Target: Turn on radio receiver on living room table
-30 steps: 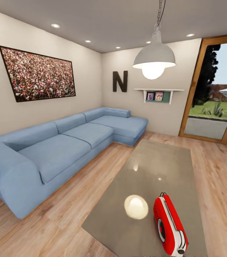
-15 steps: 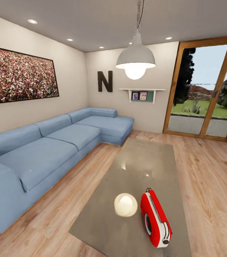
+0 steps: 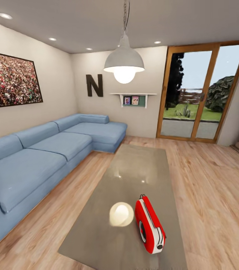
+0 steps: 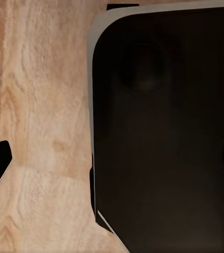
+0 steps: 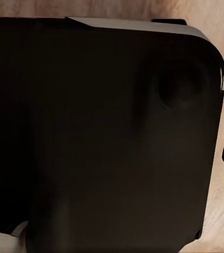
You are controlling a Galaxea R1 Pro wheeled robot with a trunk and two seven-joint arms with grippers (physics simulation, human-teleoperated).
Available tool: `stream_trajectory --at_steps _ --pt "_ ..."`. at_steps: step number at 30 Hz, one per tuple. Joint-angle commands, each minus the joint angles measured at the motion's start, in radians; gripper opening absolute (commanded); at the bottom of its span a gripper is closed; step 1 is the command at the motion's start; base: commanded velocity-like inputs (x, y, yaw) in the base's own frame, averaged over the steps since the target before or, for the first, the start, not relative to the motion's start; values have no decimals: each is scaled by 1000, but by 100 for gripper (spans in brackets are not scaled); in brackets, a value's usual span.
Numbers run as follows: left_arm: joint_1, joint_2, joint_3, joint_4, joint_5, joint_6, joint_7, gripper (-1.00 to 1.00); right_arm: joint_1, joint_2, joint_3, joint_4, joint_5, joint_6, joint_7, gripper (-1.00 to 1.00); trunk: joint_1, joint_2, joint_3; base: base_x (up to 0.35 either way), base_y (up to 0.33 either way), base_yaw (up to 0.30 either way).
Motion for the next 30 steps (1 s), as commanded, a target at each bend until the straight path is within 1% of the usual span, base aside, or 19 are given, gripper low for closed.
stream_trajectory --at_steps 1,20,30 --pt "0 0 0 0 0 0 0 100 0 0 0 0 0 0 0 100 0 0 0 0 0 -263" --pt "0 0 0 -1 0 0 0 100 0 -1 0 0 0 0 0 100 0 0 0 0 0 -263" --pt "0 -4 0 -1 0 0 0 100 0 -2 0 0 0 -1 0 100 0 0 0 0 0 -263"
